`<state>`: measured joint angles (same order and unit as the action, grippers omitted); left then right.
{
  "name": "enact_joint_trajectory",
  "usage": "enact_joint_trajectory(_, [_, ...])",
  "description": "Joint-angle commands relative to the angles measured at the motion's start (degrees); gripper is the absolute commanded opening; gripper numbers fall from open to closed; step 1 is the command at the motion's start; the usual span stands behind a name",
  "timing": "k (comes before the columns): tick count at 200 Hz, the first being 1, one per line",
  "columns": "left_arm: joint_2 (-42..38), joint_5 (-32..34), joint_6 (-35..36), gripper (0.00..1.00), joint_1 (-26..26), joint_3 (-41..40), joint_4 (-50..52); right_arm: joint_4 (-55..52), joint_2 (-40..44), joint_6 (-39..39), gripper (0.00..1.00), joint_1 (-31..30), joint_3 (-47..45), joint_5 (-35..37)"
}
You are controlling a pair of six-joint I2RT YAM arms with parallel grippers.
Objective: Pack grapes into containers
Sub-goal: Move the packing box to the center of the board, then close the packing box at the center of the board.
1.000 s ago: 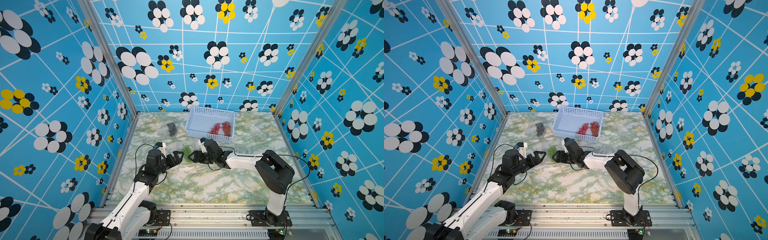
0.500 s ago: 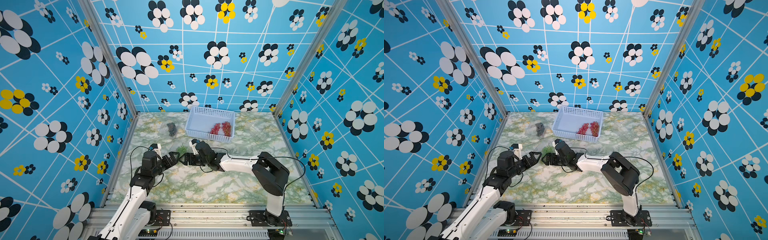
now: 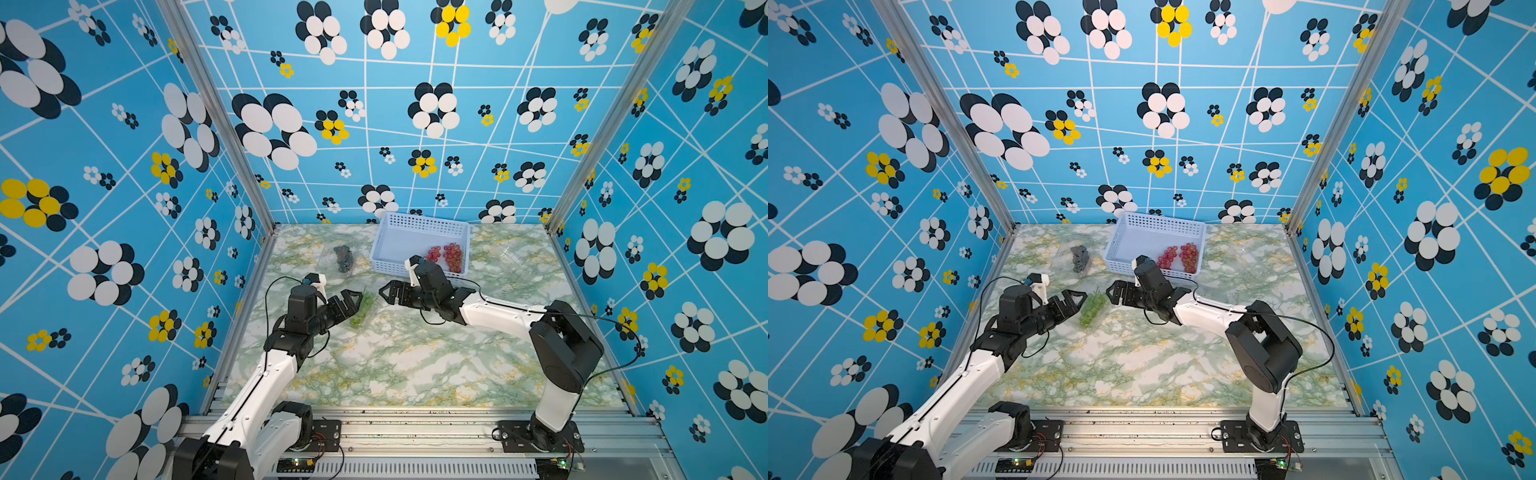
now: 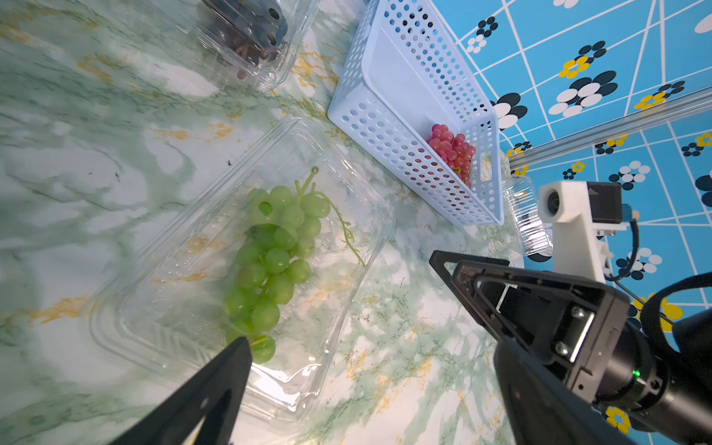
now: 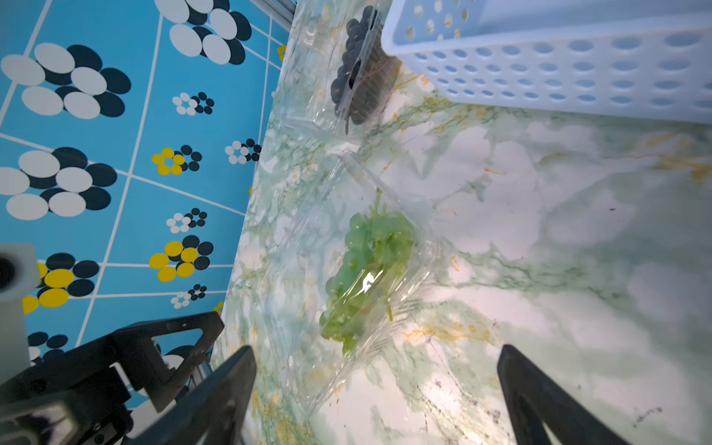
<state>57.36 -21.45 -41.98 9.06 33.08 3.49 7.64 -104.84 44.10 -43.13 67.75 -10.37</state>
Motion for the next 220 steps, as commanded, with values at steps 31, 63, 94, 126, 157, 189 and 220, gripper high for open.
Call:
enact_joint_trajectory(31, [7.6,-1.87,0.17,0.99,0.84,3.2,-4.45,1.54,-5.33,-0.49,0.99,1.88,4.53,-1.1])
enact_joint_trajectory(63, [11.4,-2.18,0.29,0.99,1.34,4.15,-6.48,3.72,-8.45,1.23,0.98,2.73,6.71,-3.54])
enact_joint_trajectory(94, [13.97,-2.19,0.73,1.0,1.48,5.53,-7.28,5.16,-10.7,1.79,0.93,3.05,8.3,-4.67])
enact_joint_trajectory(126, [16.65,-2.21,0.93,1.0,1.69,7.43,-8.42,11.42,-12.23,5.79,0.81,4.56,6.27,-6.84])
enact_joint_trajectory(157, [19.19,-2.45,0.71,0.99,2.59,8.42,-10.12,13.94,-12.63,7.09,0.73,5.51,4.44,-6.86])
enact_joint_trajectory(189, [21.06,-2.28,0.49,1.0,3.95,8.65,-11.42,16.14,-13.09,8.53,0.66,5.52,2.81,-6.84])
enact_joint_trajectory(220, [21.94,-1.84,0.32,1.0,5.22,8.26,-12.42,19.01,-14.01,10.29,0.61,5.51,0.79,-7.03])
